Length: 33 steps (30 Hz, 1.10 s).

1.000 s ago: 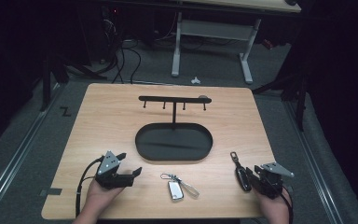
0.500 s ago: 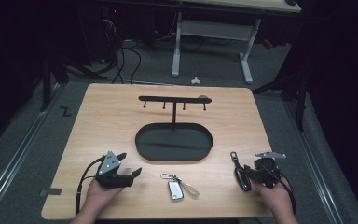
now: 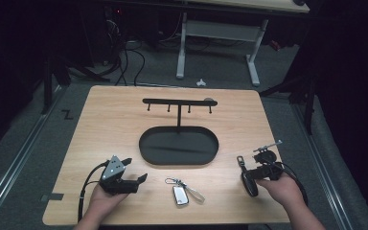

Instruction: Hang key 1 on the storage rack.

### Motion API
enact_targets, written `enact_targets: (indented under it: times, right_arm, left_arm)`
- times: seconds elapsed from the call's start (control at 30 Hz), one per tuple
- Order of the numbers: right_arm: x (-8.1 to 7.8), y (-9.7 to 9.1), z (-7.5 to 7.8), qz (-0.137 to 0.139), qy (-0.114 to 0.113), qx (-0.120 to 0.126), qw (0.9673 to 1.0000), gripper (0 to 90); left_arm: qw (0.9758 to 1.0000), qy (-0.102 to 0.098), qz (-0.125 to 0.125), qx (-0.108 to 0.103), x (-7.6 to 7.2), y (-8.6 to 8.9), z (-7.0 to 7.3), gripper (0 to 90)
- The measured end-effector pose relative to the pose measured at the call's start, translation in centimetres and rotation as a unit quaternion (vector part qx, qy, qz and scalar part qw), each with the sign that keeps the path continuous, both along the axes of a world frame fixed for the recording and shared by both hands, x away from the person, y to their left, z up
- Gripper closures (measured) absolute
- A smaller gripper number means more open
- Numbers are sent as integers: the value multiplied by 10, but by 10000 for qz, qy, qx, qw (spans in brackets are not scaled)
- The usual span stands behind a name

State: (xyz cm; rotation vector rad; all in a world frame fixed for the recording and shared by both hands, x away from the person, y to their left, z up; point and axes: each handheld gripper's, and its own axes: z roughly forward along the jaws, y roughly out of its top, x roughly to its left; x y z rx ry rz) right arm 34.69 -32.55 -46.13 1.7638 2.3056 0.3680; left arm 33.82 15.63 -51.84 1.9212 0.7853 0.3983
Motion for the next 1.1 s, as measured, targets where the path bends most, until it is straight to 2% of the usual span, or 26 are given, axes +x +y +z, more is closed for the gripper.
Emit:
enact_targets:
  times: [0.17, 0.2, 0.27, 0.37, 0.63, 0.7, 0.83, 0.93, 1.03, 1.1]
  right_arm:
    - [10, 3, 7, 121, 203, -69, 9997, 465]
    - [14, 6, 10, 189, 322, -180, 9991, 457]
    - [15, 6, 10, 223, 323, -205, 9990, 456]
    - [21, 9, 14, 249, 491, -258, 9982, 446]
    - [31, 16, 13, 385, 796, -379, 9954, 438]
    - [34, 19, 11, 366, 845, -366, 9951, 435]
    - [39, 20, 7, 316, 904, -297, 9950, 434]
    - [45, 19, 2, 254, 958, -211, 9948, 414]
    - [49, 19, -1, 375, 1006, -157, 9941, 347]
    - [52, 19, -3, 379, 1085, -170, 9932, 359]
  left_arm:
    - [10000, 9, -27, -29, 0, 0, 1, 154]
    - [10000, 14, -21, -46, 0, 0, 2, 154]
    - [10000, 11, -21, -51, 0, 0, 2, 154]
    - [10000, 6, -15, -17, 0, 1, 2, 153]
    - [10000, 86, -26, -20, 1, 0, 1, 153]
    - [9999, 151, -44, -52, 2, 0, 2, 153]
    - [9999, 128, -30, -87, 2, 0, 5, 150]
    - [9998, 150, -62, -63, 2, 0, 4, 144]
    - [9999, 98, -75, -30, 1, -1, 5, 140]
    - [10000, 30, -35, 69, 0, -2, 4, 146]
